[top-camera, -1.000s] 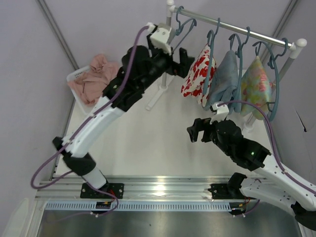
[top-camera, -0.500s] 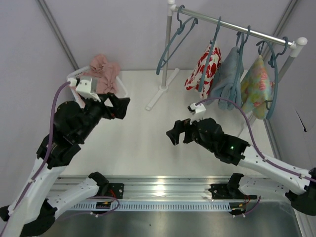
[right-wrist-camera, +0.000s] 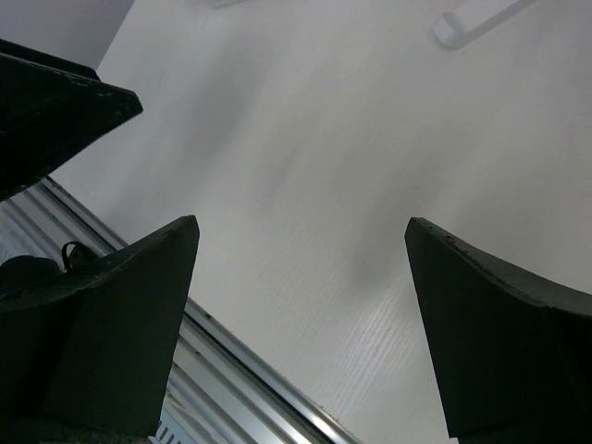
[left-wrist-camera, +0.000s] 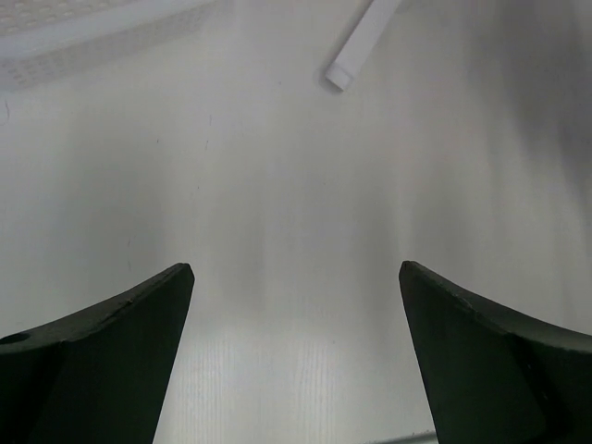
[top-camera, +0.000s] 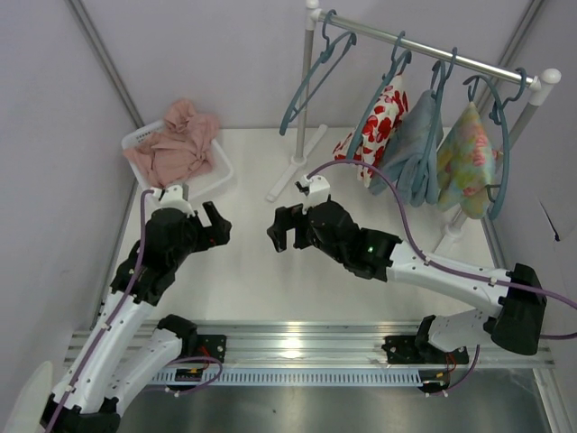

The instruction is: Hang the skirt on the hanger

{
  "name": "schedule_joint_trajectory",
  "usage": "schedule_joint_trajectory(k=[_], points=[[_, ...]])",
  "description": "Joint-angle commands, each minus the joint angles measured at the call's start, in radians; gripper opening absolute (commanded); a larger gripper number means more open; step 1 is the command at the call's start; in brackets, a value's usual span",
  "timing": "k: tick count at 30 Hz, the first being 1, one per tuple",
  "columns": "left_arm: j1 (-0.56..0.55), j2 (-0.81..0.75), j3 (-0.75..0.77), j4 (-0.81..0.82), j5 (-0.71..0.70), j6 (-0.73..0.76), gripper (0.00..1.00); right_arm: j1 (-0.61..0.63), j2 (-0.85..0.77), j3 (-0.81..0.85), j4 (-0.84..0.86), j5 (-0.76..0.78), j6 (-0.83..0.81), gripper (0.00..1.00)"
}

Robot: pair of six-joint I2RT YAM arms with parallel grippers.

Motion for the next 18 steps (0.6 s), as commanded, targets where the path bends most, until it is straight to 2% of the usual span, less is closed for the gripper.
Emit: schedule_joint_trajectory(k=[1, 10, 18], points=[[0.022, -0.041, -0.034, 0.112, -0.006, -0.055, 0.99, -0.003, 0.011, 0.046, 0.063, 0.052, -0.016, 1.00], [0.029, -0.024, -0.086, 0.144, -0.075, -0.107, 0.99, -0.088, 0.040, 0.086, 0.014, -0.060, -0.013, 0.99], [0.029, -0.071, -0.131, 0.199, -0.131, -0.164, 0.99, -0.166, -0.011, 0.049, 0.071, -0.129, -0.024, 0.99]])
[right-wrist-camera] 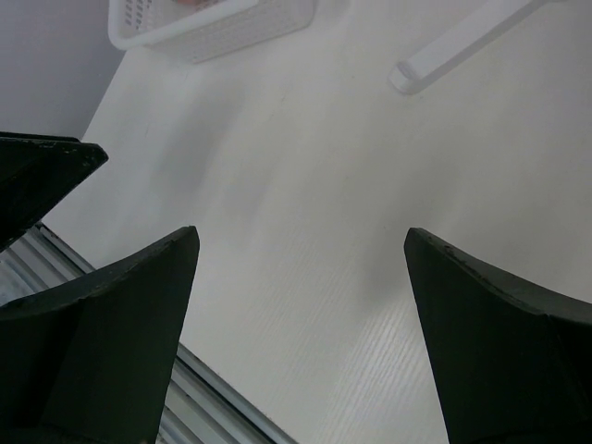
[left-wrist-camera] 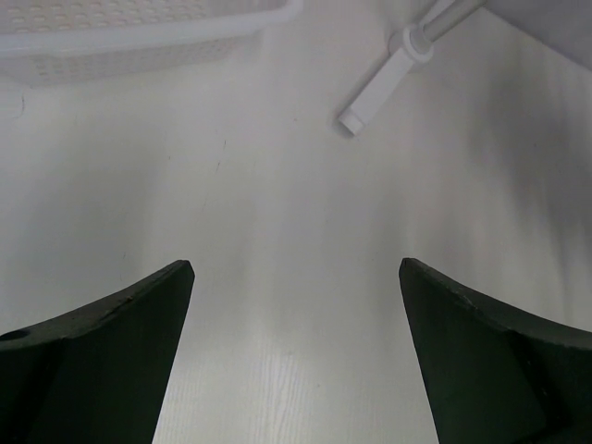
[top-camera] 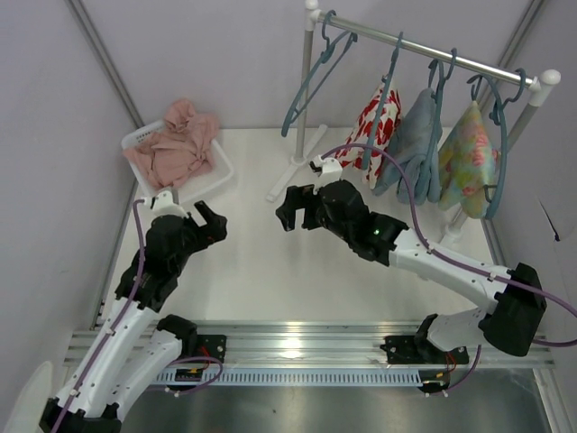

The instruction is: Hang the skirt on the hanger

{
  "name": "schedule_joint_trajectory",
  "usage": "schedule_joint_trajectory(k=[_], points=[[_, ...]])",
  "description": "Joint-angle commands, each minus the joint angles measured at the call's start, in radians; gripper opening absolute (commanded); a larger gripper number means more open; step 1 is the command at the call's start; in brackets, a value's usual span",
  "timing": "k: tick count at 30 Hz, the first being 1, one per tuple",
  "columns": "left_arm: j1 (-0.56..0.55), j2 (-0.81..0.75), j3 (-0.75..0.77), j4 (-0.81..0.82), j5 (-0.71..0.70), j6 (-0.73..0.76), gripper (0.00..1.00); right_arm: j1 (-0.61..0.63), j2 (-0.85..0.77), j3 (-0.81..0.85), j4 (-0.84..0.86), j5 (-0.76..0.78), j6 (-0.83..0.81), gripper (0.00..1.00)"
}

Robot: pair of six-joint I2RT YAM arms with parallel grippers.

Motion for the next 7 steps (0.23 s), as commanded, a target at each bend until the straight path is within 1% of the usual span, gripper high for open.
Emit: schedule_joint_trajectory(k=[1, 7], points=[[0.009, -0.001, -0.007, 0.062, -0.043, -0.057, 0.99, -0.031, -0.048, 0.006, 0.066, -0.050, -0.020, 0.99], [0.009, 0.040, -0.008, 0.063, -0.061, -0.093, 0.99, -0.078, -0.080, -0.008, 0.059, -0.081, -0.047, 0.99]])
